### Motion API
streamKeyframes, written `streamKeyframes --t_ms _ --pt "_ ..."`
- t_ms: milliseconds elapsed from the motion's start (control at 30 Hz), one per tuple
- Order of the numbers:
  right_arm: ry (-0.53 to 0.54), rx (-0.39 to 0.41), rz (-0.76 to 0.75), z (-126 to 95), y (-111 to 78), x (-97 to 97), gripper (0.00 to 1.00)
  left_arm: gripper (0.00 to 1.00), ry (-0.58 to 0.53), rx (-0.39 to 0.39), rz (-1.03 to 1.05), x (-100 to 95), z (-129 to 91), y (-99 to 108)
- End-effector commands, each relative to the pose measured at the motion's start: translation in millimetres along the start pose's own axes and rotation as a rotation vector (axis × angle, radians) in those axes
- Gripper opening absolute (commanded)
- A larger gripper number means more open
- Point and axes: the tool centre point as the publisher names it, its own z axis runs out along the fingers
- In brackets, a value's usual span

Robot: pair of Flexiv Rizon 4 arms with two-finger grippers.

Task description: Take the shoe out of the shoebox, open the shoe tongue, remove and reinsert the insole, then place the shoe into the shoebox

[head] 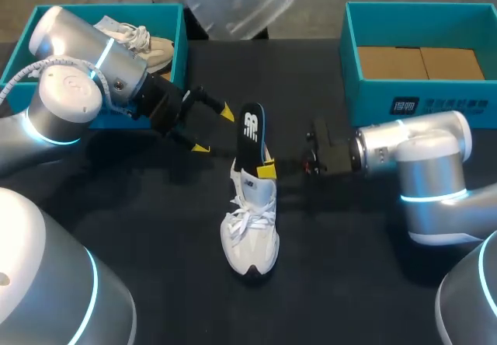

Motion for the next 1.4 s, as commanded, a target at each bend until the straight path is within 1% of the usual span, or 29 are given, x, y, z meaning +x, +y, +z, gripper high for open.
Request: streamKeyframes --t_ms 33,333,867,1300,1333,1400 --pt "0.000 0.010 0.001 2.1 4.6 -2.6 0.35 1.00 0.000 0.000 0.000 -0.1 0.7 0.3" --pt "0.024 0.015 -0.002 3.3 18.8 -4.0 0.35 1.00 0.000 0.000 0.000 -0.1 0.7 0.3" --pt "0.021 0.007 0.006 0.6 34.1 -6.4 0.37 1.00 0.000 0.000 0.000 -0.1 0.7 0.3" --pt "0.007 -0.004 0.023 4.4 45.0 -13.0 0.34 1.00 0.000 0.000 0.000 -0.1 0.7 0.3" --pt "0.006 -0.004 0.024 4.9 46.0 -13.7 0.33 1.00 0.000 0.000 0.000 -0.1 0.7 0.3" --pt "0.002 -0.004 0.026 5.5 47.6 -14.6 0.20 1.00 0.000 0.000 0.000 -0.1 0.7 0.3"
